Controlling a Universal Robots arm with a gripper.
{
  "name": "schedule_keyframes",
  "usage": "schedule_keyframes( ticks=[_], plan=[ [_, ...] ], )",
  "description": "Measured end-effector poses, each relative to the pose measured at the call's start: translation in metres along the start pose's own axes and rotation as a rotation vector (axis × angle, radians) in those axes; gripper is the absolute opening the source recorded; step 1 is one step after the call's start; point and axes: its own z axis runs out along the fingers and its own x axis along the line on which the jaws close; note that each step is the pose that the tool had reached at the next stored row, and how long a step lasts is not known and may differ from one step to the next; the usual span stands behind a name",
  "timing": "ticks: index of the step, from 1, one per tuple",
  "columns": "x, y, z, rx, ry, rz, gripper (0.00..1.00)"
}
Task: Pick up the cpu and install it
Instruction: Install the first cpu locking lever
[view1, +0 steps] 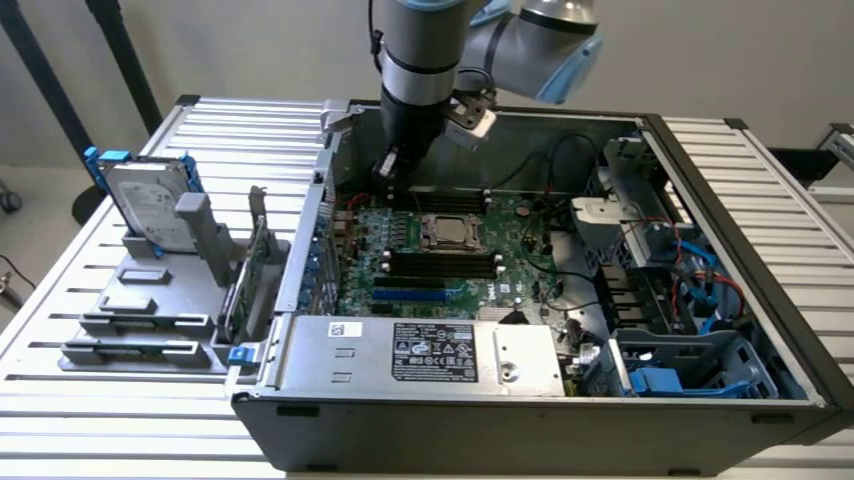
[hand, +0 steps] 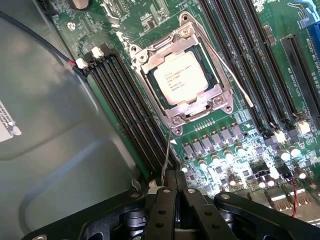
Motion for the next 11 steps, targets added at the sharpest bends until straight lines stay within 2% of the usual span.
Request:
schedule_keyframes(
  ticks=[2, 7, 9, 11],
  plan=[
    [0.0000, 0.0000, 0.0000, -0.0152, 0.0107, -0.002, 0.11],
    [0.0000, 0.0000, 0.0000, -0.0629, 0.0369, -0.012, 0.11],
    [0.0000, 0.0000, 0.0000, -0.0830, 0.0481, -0.017, 0.11],
    [0.0000, 0.0000, 0.0000, -0.1055, 0.0603, -0.023, 0.11]
  ],
)
